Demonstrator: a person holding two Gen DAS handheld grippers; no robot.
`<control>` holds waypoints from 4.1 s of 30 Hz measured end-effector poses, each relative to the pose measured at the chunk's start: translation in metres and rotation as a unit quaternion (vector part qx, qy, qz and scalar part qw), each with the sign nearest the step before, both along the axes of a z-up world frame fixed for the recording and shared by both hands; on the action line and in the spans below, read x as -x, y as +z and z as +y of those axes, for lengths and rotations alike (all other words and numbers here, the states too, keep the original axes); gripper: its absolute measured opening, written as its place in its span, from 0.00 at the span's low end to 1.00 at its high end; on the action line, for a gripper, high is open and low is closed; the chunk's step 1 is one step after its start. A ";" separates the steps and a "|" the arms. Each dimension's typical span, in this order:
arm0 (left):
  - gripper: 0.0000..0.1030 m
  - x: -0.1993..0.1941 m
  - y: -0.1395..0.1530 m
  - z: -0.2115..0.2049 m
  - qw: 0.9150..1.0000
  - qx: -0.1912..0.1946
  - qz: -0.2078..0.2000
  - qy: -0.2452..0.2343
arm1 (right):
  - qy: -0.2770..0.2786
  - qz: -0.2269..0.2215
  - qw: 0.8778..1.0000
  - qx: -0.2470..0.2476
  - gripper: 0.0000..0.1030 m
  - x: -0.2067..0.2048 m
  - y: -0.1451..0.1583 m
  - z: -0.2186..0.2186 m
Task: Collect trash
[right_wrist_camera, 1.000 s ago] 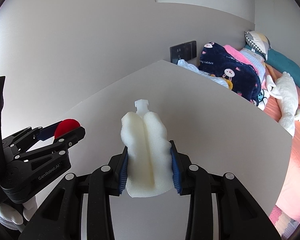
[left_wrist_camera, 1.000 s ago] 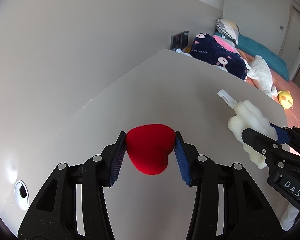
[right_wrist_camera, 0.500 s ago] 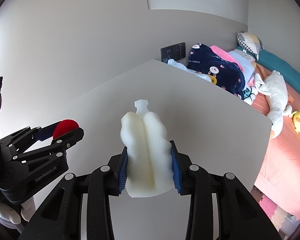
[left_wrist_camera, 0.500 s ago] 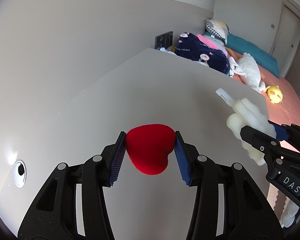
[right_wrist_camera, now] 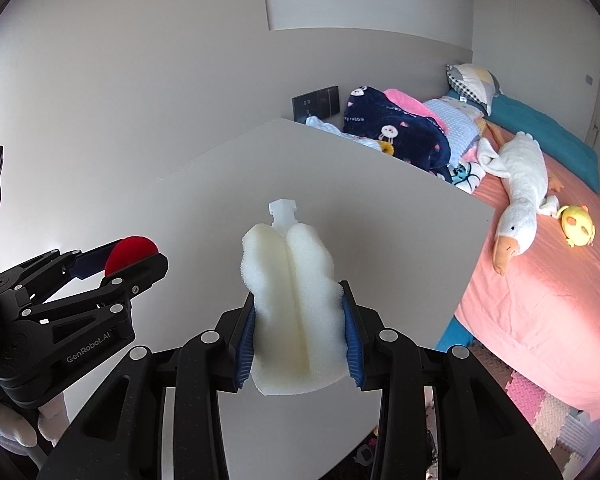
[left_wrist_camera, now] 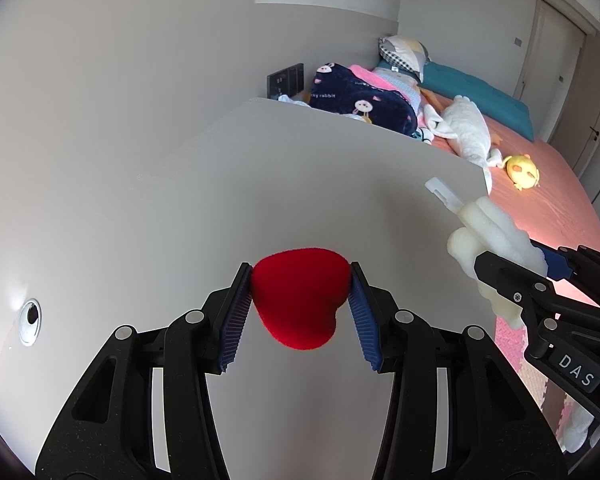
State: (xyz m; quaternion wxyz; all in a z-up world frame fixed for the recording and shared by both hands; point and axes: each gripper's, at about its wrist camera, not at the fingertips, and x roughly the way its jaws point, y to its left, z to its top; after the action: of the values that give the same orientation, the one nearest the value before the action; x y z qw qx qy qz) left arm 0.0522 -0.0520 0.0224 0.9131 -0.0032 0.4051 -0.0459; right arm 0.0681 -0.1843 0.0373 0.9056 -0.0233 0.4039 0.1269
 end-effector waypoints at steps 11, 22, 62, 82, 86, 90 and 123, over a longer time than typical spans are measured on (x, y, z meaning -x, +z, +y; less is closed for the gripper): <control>0.46 0.022 0.003 -0.037 0.999 0.002 -0.003 -0.034 | -0.027 -0.008 1.000 -0.001 0.37 0.041 0.004 -0.039; 0.46 0.047 0.006 -0.085 0.997 0.007 -0.007 -0.077 | -0.063 -0.015 0.998 0.002 0.37 0.080 0.007 -0.085; 0.95 0.129 -0.023 -0.197 0.967 -0.028 0.001 -0.253 | -0.194 -0.010 0.981 0.011 0.59 0.158 -0.006 -0.211; 0.94 0.135 -0.025 -0.188 0.967 -0.051 -0.015 -0.250 | -0.205 -0.014 0.979 0.005 0.71 0.156 -0.005 -0.212; 0.94 0.135 -0.025 -0.188 0.967 -0.050 -0.015 -0.251 | -0.204 -0.013 0.979 0.004 0.71 0.155 -0.006 -0.210; 0.94 0.136 -0.025 -0.188 0.966 -0.052 -0.016 -0.251 | -0.203 -0.012 0.979 0.004 0.71 0.155 -0.006 -0.209; 0.94 0.138 -0.021 -0.186 0.969 -0.037 -0.019 -0.244 | -0.203 -0.013 0.979 0.005 0.71 0.154 -0.007 -0.206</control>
State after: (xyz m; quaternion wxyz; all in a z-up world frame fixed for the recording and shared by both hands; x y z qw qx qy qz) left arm -0.0853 -0.2379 0.0013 0.8815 0.1303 0.3775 -0.2520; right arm -0.0863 -0.3905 0.0306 0.9175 0.0528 0.3893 -0.0621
